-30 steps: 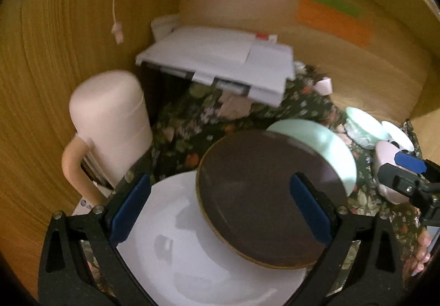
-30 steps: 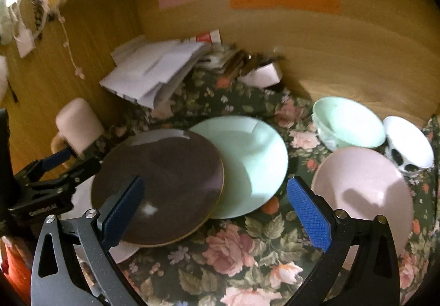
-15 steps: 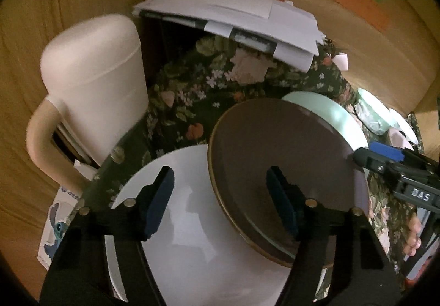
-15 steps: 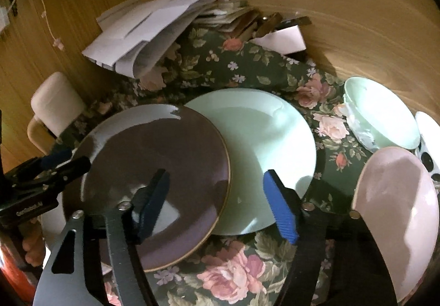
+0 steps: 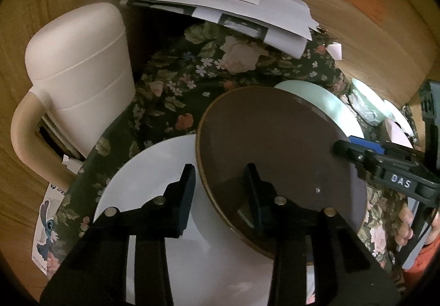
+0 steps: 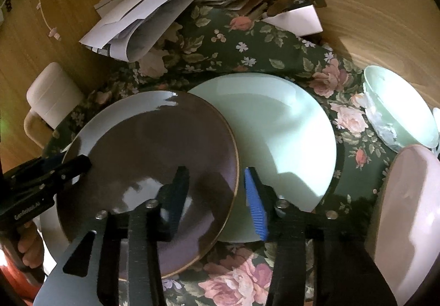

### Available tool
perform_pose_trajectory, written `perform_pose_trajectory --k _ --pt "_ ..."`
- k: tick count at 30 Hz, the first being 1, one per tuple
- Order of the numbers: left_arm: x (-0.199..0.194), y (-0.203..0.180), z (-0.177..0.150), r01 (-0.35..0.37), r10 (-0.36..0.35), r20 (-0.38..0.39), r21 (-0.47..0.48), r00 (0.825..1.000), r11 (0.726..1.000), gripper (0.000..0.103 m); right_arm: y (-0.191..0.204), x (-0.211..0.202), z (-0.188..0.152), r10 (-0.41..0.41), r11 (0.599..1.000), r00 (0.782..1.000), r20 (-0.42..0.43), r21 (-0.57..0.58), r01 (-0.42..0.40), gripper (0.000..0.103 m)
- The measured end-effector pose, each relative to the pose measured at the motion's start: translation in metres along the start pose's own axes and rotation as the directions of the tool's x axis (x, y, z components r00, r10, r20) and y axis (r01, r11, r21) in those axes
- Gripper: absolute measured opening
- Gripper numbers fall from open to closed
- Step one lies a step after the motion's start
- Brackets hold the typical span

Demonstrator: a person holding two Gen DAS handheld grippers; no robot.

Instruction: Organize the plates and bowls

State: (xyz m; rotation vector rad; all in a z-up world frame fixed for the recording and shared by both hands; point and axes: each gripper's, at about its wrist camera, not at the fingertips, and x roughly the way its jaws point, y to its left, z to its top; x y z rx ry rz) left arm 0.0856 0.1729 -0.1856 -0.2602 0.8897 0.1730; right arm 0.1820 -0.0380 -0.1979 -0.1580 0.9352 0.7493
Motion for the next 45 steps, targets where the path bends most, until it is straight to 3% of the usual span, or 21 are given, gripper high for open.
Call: perform_pose_trajectory --k 6,16,28,45 --pt "-0.001 -0.004 -0.002 0.008 -0.008 -0.004 0.010 1.000 1.000 0.035 -0.003 0.011 0.003 0.024 0.999 1.000 -0.013 0.030 -0.024 0.027" --pt "-0.001 -0.005 -0.003 0.010 -0.010 -0.007 0.001 1.000 1.000 0.035 -0.008 0.007 0.000 0.028 0.999 1.000 0.003 0.035 -0.028 0.026" --pt "-0.007 -0.007 -0.006 0.013 -0.013 -0.010 -0.026 1.000 1.000 0.035 -0.008 -0.022 -0.012 0.038 0.998 0.999 0.031 0.052 -0.040 0.026" --pt "-0.038 -0.036 -0.014 0.041 -0.043 0.058 0.025 0.997 0.999 0.035 -0.012 -0.072 -0.036 0.004 0.996 0.992 0.123 0.092 -0.016 0.026"
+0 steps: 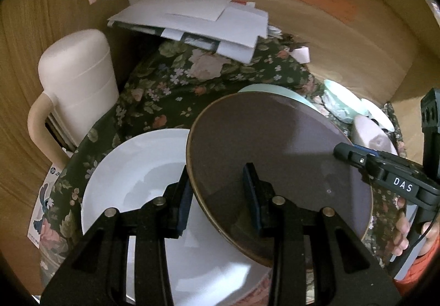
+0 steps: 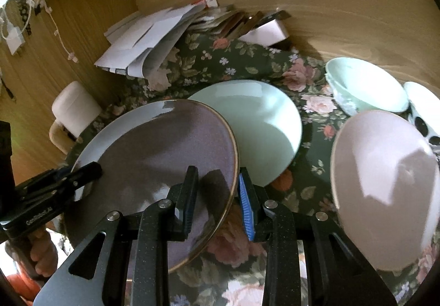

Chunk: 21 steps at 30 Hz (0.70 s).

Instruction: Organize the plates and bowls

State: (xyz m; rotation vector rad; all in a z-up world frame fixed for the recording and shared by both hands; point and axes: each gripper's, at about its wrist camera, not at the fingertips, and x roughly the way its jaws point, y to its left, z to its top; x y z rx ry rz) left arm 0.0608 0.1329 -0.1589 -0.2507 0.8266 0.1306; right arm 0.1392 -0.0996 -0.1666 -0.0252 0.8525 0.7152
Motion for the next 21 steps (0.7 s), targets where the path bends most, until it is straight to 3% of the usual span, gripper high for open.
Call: perform_pose_trajectory --k 21 --pt "-0.035 -0.053 -0.020 0.064 -0.068 0.041 0.097 0.997 0.993 0.036 -0.017 -0.070 -0.040 -0.057 0.997 0.993 0.103 0.059 0.052 0.026"
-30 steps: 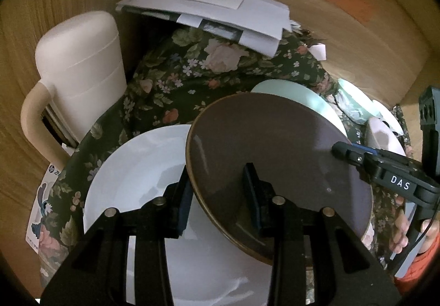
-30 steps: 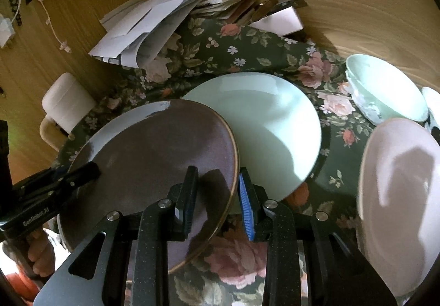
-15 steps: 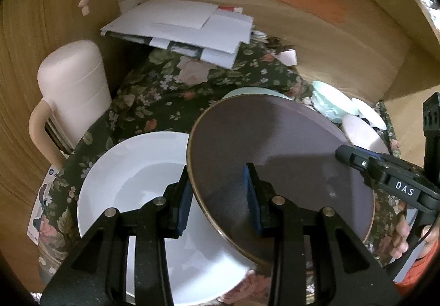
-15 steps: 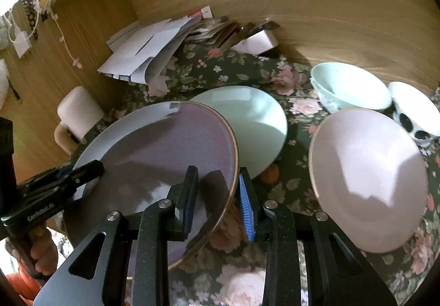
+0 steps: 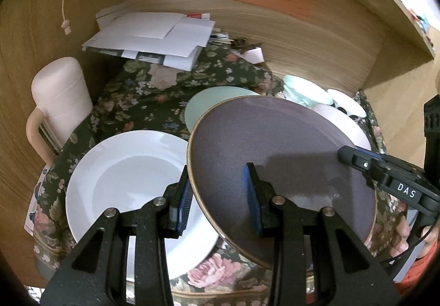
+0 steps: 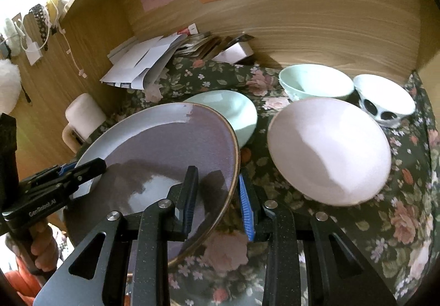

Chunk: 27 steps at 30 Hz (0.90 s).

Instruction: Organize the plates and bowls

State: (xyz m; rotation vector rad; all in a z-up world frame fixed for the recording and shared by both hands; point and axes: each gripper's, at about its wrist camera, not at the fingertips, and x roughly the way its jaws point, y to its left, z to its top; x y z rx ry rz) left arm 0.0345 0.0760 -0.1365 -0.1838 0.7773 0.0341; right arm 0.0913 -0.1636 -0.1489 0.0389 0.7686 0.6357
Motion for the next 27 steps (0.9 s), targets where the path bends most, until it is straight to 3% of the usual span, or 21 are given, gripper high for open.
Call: perform_pose_trajectory --k 27 --pt "0.026 -0.038 -0.022 0.074 -0.060 -0.146 0.088 0.987 0.993 0.036 -0.039 -0.015 -0.050 -0.023 0.993 0.999 -0.041 0.118 0.028 0.026"
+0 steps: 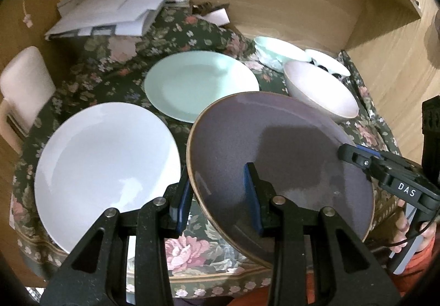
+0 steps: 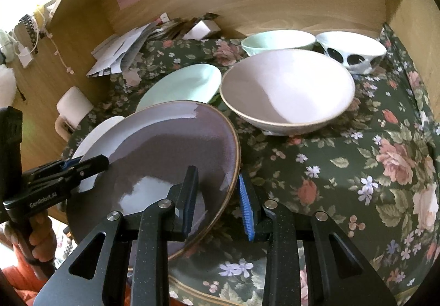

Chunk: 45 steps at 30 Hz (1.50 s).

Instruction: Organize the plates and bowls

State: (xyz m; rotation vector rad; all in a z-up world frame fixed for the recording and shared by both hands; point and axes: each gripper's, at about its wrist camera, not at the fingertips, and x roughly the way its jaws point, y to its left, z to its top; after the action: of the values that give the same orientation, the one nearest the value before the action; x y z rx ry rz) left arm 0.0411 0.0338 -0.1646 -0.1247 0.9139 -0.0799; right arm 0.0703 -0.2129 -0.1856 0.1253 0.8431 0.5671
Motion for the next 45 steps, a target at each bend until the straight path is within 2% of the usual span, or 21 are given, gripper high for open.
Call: perform_pose_trajectory --k 18,24,35,45 --pt "0.034 -0.008 -0.006 0.026 -0.024 -0.113 0.020 0.993 0.999 0.036 -0.025 0.019 -0.005 -0.016 0.998 0.998 -0.057 0.056 0.020 0.026" --pt "0.045 -0.014 -0.010 0.009 -0.003 -0.141 0.043 0.990 0.999 0.036 -0.030 0.017 -0.004 -0.027 0.997 0.999 -0.047 0.066 0.030 0.026" --pt "0.045 -0.013 -0.009 0.017 -0.011 -0.137 0.042 0.990 0.999 0.035 -0.033 0.018 -0.006 -0.028 0.997 0.998 -0.048 0.071 0.031 0.029" --pt "0.005 0.006 0.007 -0.039 0.039 0.002 0.026 0.999 0.999 0.036 -0.015 -0.013 0.005 -0.040 0.999 0.998 0.048 0.001 0.040 0.030"
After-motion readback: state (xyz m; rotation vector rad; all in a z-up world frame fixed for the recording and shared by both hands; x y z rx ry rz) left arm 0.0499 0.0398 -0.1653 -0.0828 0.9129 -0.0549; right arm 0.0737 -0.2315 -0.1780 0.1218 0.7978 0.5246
